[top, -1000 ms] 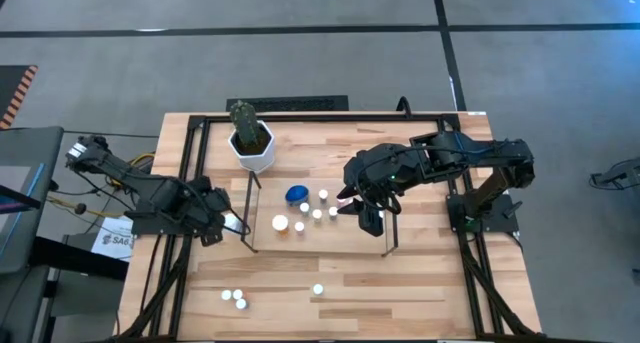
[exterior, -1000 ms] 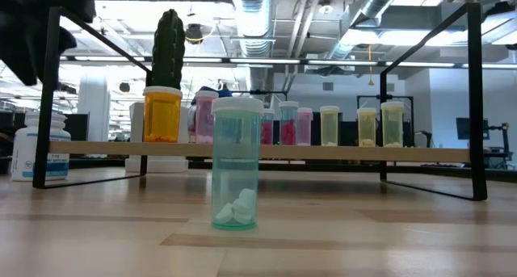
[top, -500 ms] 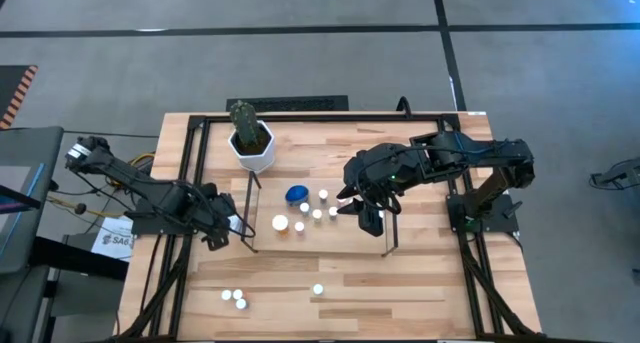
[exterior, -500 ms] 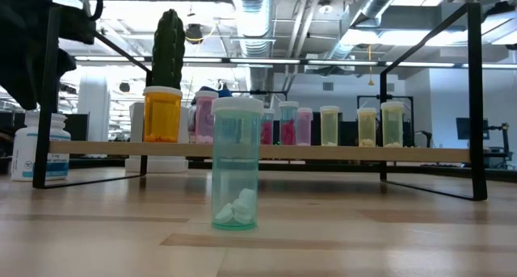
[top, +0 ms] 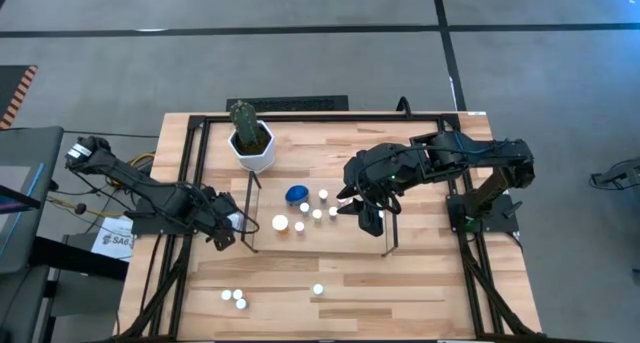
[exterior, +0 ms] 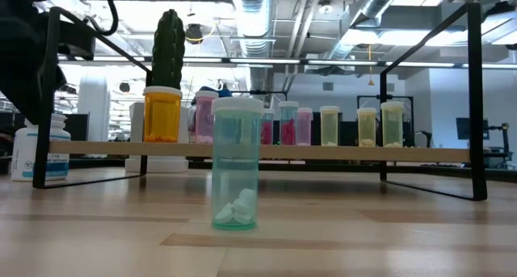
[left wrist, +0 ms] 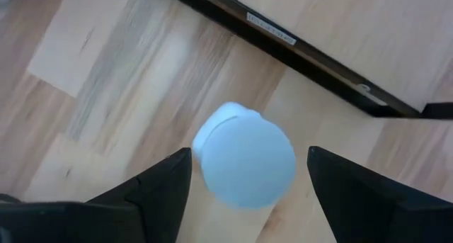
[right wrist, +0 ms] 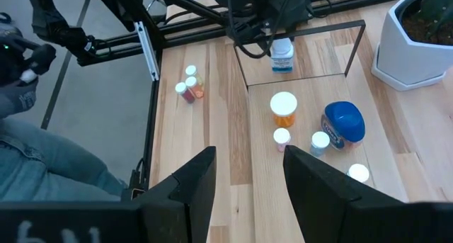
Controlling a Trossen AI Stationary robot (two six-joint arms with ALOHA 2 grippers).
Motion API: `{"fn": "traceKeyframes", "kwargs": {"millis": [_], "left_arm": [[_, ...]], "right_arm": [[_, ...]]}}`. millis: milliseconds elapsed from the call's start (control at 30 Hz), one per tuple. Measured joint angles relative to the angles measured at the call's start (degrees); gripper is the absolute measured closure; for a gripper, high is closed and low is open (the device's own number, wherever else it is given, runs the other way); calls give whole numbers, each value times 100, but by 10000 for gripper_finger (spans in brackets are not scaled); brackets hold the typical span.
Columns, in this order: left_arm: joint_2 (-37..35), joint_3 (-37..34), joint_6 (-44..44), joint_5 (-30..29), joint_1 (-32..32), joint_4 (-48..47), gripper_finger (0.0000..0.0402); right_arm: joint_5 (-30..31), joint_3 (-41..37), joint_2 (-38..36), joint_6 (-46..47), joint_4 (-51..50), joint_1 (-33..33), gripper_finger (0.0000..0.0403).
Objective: Pick and place medicine bottles onto shelf by color
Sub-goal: Put the white pill bottle on the shelf
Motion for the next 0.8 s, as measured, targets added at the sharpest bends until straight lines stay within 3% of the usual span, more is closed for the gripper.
{"fn": "traceKeyframes", "kwargs": {"millis": [333, 800], "left_arm": [[0, -72, -165, -373, 1, 1, 155], [0, -66, -111, -122, 1, -17, 250]], "right_arm": [[-1, 0, 0, 0, 1, -1, 217], [-1, 0, 0, 0, 1, 0, 217]]}}
